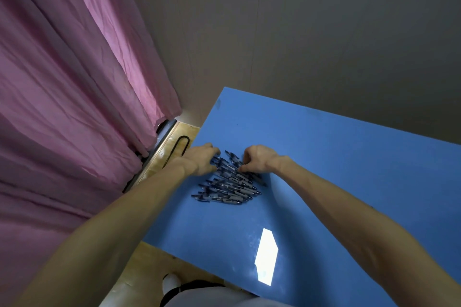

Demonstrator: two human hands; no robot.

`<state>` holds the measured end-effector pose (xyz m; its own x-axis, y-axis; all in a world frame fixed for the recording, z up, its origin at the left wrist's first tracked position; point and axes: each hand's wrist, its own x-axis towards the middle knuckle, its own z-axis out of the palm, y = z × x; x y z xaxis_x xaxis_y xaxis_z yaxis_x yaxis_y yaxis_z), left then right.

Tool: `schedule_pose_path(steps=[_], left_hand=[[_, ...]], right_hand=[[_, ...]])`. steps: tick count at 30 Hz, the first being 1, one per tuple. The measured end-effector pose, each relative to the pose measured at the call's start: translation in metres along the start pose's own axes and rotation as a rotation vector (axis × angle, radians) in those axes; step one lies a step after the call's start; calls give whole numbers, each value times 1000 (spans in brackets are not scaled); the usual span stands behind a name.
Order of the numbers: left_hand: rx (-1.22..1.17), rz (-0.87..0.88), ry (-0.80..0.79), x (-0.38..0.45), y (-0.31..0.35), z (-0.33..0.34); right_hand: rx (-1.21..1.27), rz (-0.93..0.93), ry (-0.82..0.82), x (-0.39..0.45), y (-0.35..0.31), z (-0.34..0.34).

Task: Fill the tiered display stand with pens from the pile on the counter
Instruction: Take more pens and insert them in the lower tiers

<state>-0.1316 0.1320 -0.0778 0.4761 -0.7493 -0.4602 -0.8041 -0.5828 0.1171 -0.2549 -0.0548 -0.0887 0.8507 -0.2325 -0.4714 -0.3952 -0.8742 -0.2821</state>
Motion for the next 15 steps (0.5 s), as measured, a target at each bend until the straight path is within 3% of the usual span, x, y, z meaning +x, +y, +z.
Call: schedule_pose_path(steps=[8,15], left_hand=[[90,71,5,13,8,-5],[30,65,78,8,8,-1]], right_hand=[[106,48,-99,6,5,-7],[109,46,-38,6,1,-5]])
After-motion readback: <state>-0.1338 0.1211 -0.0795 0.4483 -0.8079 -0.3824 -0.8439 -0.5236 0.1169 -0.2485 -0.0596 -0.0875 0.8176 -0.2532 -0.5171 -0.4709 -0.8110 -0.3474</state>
